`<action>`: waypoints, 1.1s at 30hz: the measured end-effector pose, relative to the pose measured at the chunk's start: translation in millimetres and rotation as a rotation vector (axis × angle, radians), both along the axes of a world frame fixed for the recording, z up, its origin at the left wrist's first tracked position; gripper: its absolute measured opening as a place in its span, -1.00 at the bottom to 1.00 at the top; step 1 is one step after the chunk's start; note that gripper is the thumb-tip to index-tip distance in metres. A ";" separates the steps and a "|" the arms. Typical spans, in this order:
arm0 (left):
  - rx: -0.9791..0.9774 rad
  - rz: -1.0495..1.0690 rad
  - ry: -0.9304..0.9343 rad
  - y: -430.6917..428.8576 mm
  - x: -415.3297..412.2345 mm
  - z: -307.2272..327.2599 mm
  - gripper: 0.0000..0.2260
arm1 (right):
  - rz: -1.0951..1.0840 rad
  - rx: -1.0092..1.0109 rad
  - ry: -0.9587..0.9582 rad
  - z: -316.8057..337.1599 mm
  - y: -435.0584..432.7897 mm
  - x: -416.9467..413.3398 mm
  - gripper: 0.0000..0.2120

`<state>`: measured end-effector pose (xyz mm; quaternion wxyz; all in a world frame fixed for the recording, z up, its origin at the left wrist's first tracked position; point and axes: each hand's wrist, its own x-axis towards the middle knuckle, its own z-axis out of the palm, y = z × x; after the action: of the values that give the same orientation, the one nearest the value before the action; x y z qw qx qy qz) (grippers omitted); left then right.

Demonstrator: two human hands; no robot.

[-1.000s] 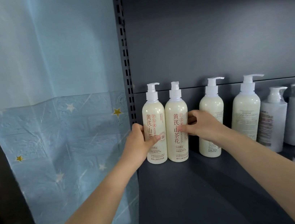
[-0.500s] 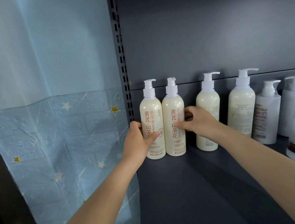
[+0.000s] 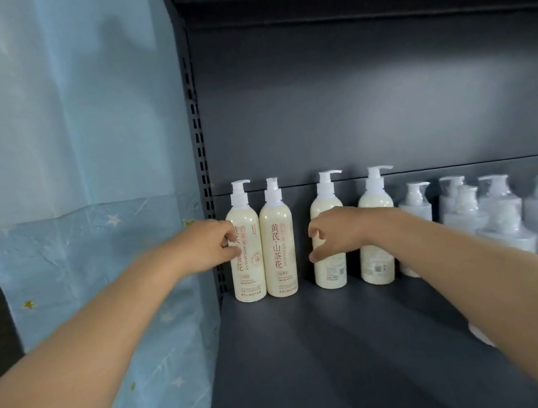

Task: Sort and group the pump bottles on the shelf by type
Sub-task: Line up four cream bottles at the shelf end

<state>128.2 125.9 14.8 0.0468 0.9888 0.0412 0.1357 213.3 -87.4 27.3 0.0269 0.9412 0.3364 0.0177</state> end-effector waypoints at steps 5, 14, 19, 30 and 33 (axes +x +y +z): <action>0.112 0.072 -0.032 -54.6 -31.6 32.5 -0.72 | 0.045 -0.117 -0.182 26.3 -54.2 -23.8 -0.48; 0.267 0.102 -0.120 -154.4 -42.8 74.4 -0.72 | 0.067 -0.108 -0.350 67.8 -155.4 -31.2 -0.60; 0.338 0.086 -0.092 -180.7 -4.5 82.3 -0.71 | 0.043 -0.070 -0.331 83.0 -181.9 -5.5 -0.57; 0.398 0.097 -0.121 -146.3 86.4 97.5 -0.67 | 0.071 0.002 -0.277 89.6 -145.8 73.5 -0.49; 0.382 0.087 -0.142 -135.2 104.1 98.5 -0.66 | 0.086 0.013 -0.264 87.5 -128.7 91.6 -0.52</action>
<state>232.4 -9.2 113.3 -0.1445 0.9649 0.0541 0.2125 304.9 -216.1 114.8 0.0637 0.9156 0.3697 0.1446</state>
